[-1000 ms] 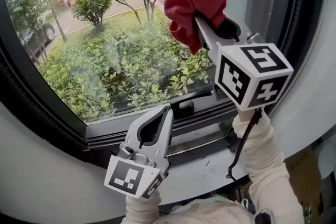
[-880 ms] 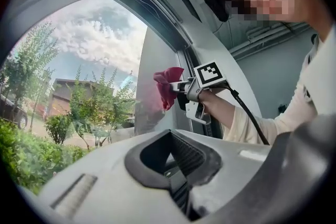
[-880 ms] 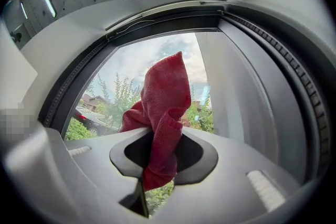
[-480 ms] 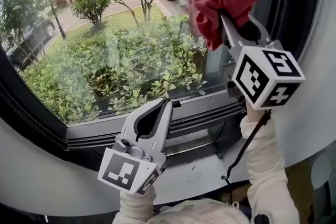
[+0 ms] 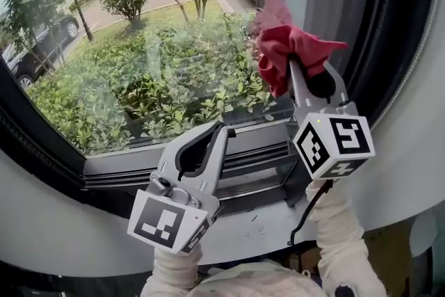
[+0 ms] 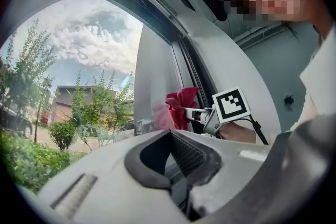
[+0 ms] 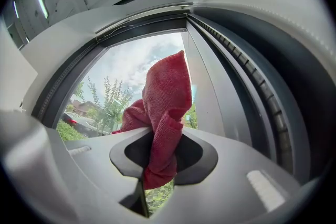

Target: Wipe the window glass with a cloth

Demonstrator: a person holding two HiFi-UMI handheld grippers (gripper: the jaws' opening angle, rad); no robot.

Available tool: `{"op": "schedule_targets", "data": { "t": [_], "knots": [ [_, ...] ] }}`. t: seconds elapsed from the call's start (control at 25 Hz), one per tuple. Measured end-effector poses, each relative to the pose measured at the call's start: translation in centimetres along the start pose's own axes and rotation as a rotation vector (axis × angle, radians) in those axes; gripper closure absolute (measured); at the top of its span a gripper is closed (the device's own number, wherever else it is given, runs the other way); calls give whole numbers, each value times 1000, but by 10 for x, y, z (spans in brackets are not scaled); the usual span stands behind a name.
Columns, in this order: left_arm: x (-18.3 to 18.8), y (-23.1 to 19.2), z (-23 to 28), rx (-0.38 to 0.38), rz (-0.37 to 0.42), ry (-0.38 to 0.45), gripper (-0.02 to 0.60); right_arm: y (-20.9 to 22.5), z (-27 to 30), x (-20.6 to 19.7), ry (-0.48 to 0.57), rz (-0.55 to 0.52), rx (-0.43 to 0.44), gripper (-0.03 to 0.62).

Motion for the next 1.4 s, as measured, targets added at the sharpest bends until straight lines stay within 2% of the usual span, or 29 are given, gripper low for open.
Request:
{"op": "schedule_targets", "data": {
  "t": [0.2, 0.36, 0.72, 1.16, 1.28, 1.4],
  "knots": [
    [-1, -13, -20, 51, 29, -11, 581, -12, -1, -6, 6, 63, -18, 485],
    [0, -29, -43, 78, 23, -9, 581, -38, -3, -12, 1, 58, -20, 485],
    [1, -74, -113, 112, 9, -4, 581, -129, 1, -18, -5, 64, -6, 485],
    [13, -120, -206, 154, 0, 17, 581, -278, 12, 5, 29, 39, 99, 484],
    [10, -127, -223, 166, 1, 24, 581, -298, 16, 10, 57, 31, 96, 484],
    [13, -127, -230, 178, 9, 16, 581, -299, 14, 2, 72, 29, 77, 484]
  ]
}}
Point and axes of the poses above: the fingertips, and each gripper's own axes: z forward along the fingers, y to its right, x out of its top, the point moved 5 cm from there along -z, backward along the fingers, and after that the axes turned 6 degrees about -x, right-handed, at the moved point
